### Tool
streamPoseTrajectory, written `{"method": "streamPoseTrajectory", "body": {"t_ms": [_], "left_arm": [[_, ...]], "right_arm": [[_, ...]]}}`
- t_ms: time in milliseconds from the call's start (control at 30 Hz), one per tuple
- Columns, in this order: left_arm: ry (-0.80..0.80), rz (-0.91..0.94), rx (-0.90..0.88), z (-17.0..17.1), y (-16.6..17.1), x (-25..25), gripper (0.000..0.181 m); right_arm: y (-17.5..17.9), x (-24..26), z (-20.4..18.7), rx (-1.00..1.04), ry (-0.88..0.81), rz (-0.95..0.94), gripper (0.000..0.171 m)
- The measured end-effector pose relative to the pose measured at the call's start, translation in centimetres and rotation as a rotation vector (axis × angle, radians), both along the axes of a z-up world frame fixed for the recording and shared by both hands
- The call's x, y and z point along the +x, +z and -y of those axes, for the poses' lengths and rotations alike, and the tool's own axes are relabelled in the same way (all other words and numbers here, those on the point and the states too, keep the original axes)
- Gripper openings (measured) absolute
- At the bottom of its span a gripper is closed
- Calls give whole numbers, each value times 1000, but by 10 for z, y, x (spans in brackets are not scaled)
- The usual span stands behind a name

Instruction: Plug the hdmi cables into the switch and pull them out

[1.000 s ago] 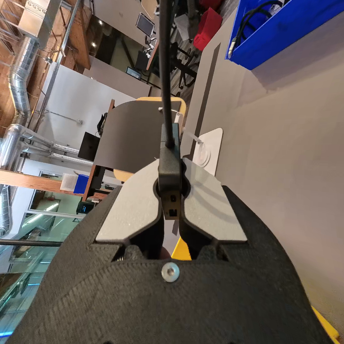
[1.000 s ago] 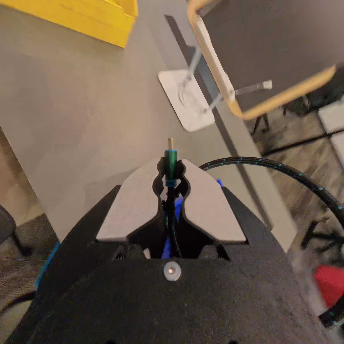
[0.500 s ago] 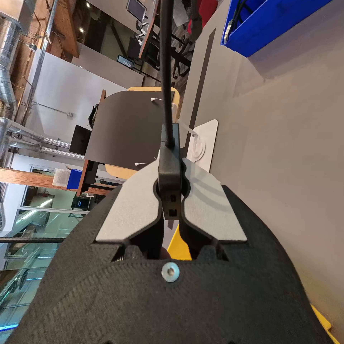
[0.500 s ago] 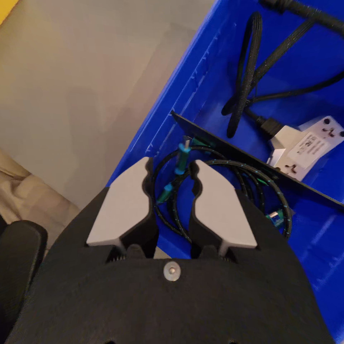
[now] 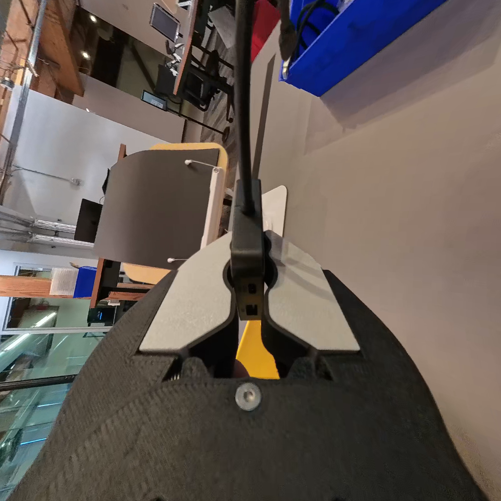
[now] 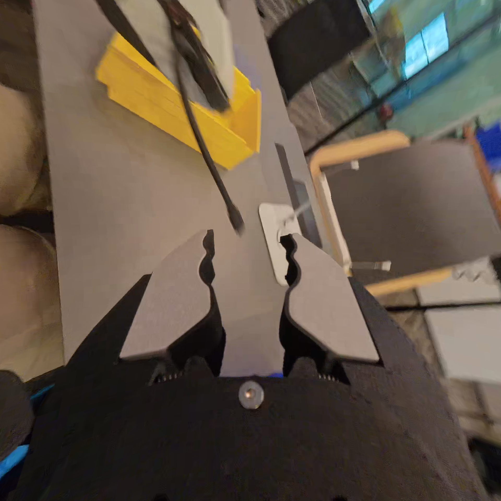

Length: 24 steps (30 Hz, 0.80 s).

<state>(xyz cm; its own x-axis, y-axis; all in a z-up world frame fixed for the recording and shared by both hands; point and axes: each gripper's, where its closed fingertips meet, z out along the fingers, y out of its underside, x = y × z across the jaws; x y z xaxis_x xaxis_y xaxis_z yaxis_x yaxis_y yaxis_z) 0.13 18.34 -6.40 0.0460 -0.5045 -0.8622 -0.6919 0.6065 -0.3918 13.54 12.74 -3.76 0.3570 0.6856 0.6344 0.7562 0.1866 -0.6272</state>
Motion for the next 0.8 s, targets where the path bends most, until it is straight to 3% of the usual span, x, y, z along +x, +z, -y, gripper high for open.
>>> {"method": "streamPoseTrajectory", "body": {"t_ms": [133,367,567,633,700,800], "left_arm": [[13,-36,-24,3,-11,6,14],[6,-124,-16,17,-26,16,13],[10,-134,-16,17,-31,17,14],[45,-120,28,11,-23,16,27],[105,-122,133,1,-8,6,37],[171,-24,186,-12,23,-13,32]], "right_arm": [[-10,-81,17,69,187,160,46],[-36,-121,-10,188,151,345,18],[-40,-118,-12,203,150,347,13],[-36,-106,-12,181,125,334,12],[-25,-86,-12,157,100,288,12],[-7,-24,-24,107,-39,239,12]]}}
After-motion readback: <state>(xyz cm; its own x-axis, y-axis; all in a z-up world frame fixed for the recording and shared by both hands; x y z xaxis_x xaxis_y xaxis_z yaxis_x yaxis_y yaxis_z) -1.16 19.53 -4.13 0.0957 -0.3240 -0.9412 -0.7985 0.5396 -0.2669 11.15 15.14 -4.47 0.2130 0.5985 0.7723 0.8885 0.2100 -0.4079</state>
